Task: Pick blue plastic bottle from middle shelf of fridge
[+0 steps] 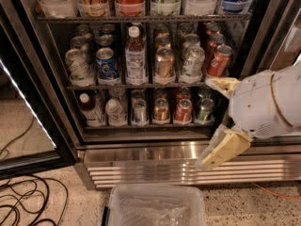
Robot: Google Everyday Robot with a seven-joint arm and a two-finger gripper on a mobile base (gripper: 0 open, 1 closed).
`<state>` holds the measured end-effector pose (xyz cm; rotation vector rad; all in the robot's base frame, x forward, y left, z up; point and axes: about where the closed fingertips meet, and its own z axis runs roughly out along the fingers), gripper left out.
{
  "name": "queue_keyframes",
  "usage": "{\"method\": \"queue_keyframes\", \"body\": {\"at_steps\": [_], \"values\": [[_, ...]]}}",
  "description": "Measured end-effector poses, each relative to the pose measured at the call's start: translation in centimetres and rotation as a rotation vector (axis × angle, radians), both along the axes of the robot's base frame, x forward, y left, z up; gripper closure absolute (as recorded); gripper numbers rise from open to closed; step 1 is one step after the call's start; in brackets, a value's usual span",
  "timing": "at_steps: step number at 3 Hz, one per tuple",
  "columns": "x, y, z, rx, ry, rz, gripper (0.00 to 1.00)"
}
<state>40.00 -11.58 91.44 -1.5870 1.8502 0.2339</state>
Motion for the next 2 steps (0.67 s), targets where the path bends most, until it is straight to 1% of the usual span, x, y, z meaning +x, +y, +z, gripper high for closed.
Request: {"method": "queue_keyframes", "body": {"at_steps": [1, 2], "values": [[2.1, 3.9, -1.2, 0.159, -0.037, -0.059, 0.00], [4.8, 7.3, -2.2, 0.268, -0.035, -0.157, 0.00]]}}
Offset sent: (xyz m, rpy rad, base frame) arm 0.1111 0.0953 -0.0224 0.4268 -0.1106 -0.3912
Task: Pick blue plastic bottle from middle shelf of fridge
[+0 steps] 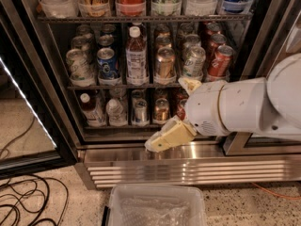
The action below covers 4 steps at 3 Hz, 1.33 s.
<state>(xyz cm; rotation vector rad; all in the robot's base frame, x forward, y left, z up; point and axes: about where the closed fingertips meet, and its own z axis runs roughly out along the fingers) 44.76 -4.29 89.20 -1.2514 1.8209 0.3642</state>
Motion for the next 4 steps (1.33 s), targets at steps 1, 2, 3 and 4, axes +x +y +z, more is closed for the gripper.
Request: {"method": "queue_keyframes", "body": {"at_steps": [1, 2, 3, 4], "values": [[2.6, 2.6, 0.0, 0.108, -0.021, -0.093, 0.00], [4.5, 4.0, 1.0, 0.201, -0.079, -0.189, 0.00], [5.2, 4.0, 1.8, 0.213, -0.108, -0.222, 0.00], [5.2, 4.0, 1.8, 0.213, -0.108, -0.222, 0.00]]}}
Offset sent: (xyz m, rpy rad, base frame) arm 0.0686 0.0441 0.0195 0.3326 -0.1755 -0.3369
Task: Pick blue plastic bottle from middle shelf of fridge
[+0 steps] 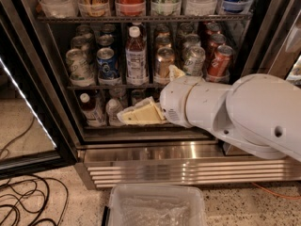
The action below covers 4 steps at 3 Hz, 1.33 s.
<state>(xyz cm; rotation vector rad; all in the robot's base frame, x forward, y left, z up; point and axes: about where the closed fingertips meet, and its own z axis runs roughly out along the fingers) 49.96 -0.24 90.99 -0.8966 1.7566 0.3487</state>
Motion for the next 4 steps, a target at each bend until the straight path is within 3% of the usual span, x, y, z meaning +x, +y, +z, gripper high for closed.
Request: {"method": "queue_keyframes", "body": {"at_steps": [1, 2, 3, 4], "values": [[0.4, 0.9, 0.6, 0.042, -0.037, -0.029, 0.00], [3.7, -2.8, 1.7, 0.145, -0.113, -0.172, 0.00], [5.5, -8.8, -0.4, 0.160, -0.179, -0.318, 0.00], [5.4, -7.4, -4.0, 0.184, -0.209, -0.333, 0.00]]}}
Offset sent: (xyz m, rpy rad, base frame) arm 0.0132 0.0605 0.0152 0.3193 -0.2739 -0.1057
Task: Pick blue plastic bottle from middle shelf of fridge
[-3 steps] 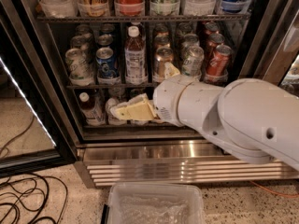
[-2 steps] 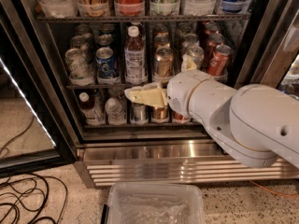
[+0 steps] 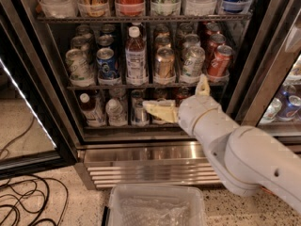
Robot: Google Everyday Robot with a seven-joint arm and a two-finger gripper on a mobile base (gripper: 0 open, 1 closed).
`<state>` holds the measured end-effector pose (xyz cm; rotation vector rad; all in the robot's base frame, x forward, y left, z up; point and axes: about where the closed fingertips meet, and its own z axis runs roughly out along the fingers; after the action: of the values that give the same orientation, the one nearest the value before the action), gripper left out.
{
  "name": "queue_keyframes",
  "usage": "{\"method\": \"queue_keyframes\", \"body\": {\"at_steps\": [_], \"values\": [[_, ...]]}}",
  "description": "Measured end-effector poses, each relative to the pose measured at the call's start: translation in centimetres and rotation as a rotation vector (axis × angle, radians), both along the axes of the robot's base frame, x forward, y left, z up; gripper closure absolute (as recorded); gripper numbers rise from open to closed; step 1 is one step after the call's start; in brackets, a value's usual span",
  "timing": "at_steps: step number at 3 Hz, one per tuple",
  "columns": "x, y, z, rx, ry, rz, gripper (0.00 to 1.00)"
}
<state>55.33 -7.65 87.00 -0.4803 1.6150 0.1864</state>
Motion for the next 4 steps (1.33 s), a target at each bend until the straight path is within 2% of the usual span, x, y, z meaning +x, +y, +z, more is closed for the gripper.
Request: {"method": "queue_keyframes", "body": {"at_steps": [1, 2, 3, 4], "values": [[-1.6, 8.5, 1.3, 0.031, -0.103, 0.149, 0.00], [-3.8, 15.5, 3.5, 0.041, -0.188, 0.255, 0.00], [-3.9, 19.4, 4.6, 0.037, -0.214, 0.245, 0.00], [-2.9, 21.3, 4.2, 0.049, -0.183, 0.177, 0.02]]}}
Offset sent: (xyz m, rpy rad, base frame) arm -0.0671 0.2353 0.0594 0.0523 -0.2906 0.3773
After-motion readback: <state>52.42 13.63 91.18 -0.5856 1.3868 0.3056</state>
